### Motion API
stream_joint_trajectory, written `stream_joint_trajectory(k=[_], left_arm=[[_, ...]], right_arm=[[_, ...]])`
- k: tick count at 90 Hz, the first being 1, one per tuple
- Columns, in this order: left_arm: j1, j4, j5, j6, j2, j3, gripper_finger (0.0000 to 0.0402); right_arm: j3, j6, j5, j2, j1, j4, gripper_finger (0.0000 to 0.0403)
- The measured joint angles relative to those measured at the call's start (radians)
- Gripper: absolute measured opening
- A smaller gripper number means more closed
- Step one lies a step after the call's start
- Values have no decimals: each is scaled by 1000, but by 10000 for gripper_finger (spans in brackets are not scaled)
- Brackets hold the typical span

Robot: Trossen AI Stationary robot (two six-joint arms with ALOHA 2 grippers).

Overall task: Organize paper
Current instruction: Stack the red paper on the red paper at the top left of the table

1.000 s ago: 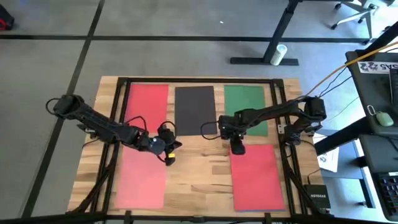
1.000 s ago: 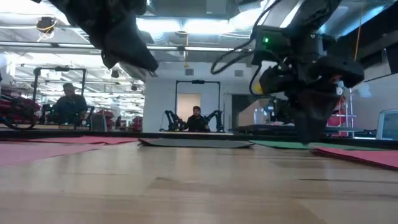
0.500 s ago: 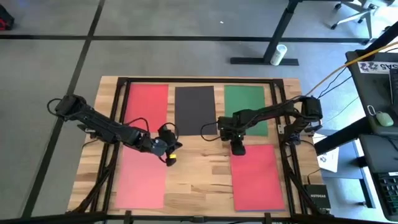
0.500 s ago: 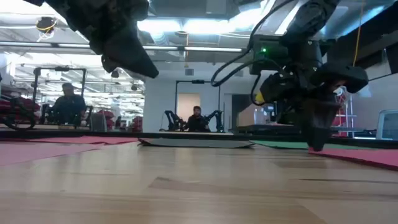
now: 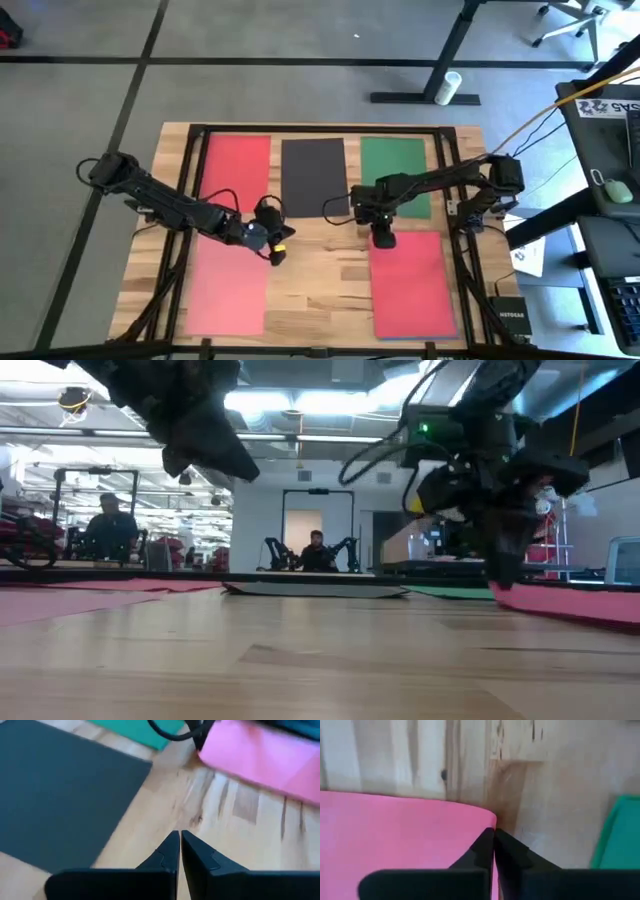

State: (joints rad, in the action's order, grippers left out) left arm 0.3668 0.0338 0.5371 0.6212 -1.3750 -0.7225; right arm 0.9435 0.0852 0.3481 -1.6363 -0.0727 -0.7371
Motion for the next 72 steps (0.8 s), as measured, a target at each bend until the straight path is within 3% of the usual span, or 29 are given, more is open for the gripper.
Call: stream_joint_trajectory(k=[24, 43, 72], left_arm=[[-51, 391, -23, 100, -51, 125, 0], [-146, 580, -134, 178, -192, 90, 0], [-241, 616, -249, 167, -274, -5, 37]], right_arm=[[109, -41, -12, 83, 0, -2, 0], [206, -75, -68, 82, 1, 49, 0], [236, -80, -112, 70, 1, 89, 0]])
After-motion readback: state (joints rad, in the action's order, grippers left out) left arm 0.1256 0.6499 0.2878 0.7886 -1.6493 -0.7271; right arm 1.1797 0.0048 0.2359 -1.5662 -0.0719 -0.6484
